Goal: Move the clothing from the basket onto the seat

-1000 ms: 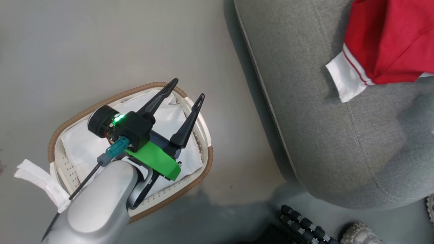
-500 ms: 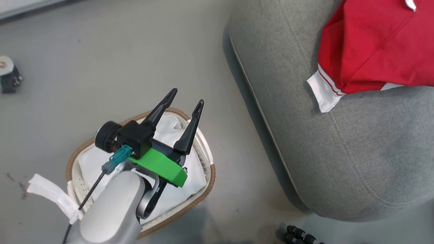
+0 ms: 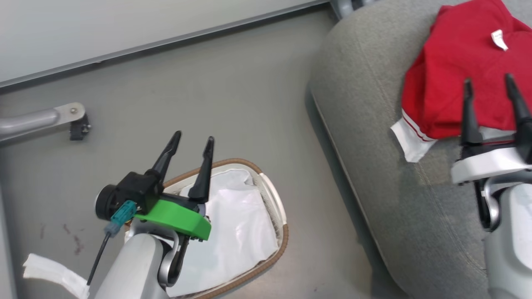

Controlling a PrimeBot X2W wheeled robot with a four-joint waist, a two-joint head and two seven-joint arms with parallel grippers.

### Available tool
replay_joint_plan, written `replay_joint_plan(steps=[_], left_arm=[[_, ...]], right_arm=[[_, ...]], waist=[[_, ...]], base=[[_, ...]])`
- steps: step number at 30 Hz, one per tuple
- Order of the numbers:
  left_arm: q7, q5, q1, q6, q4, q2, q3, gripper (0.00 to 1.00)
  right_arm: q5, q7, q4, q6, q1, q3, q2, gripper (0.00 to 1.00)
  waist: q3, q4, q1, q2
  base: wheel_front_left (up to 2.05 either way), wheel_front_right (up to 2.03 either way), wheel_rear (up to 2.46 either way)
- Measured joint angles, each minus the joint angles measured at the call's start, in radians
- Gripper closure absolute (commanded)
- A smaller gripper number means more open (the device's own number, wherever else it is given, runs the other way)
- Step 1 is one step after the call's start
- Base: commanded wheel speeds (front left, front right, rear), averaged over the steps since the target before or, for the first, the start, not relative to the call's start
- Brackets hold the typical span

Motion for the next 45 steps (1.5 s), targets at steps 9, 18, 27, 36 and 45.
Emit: replay_joint_plan(steps=[9,18,27,36,45], left_arm=[[0.000,0.086,0.075,0.000,0.013,-0.045,0.193,0.00],[0.000,0.137,0.150,0.000,0.046,-0.070,0.349,0.00],[0.000,0.142,0.252,0.000,0.053,-0.081,0.405,0.00],[0.000,0.089,0.327,0.000,0.052,-0.083,0.386,0.00],[0.008,0.050,0.347,0.000,0.090,-0.091,0.361,1.00]], right_arm=[[0.042,0.000,0.079,0.000,-0.002,0.138,0.049,0.00],[0.118,0.000,0.143,0.000,0.042,0.182,0.074,0.00],[0.141,0.000,0.190,0.000,0.160,0.218,0.075,0.00],[0.148,0.000,0.203,0.000,0.234,0.223,0.075,0.00],[0.167,0.011,0.249,0.000,0.276,0.221,0.084,1.00]], waist=[[-0.056,0.111,0.0000,0.0000],[-0.117,0.197,0.0000,0.0000],[-0.208,0.235,0.0000,0.0000],[-0.284,0.243,0.0000,0.0000],[-0.302,0.246,0.0000,0.0000]], base=[[0.00,0.00,0.00],[0.00,0.00,0.00],[0.00,0.00,0.00],[0.00,0.00,0.00],[0.00,0.00,0.00]])
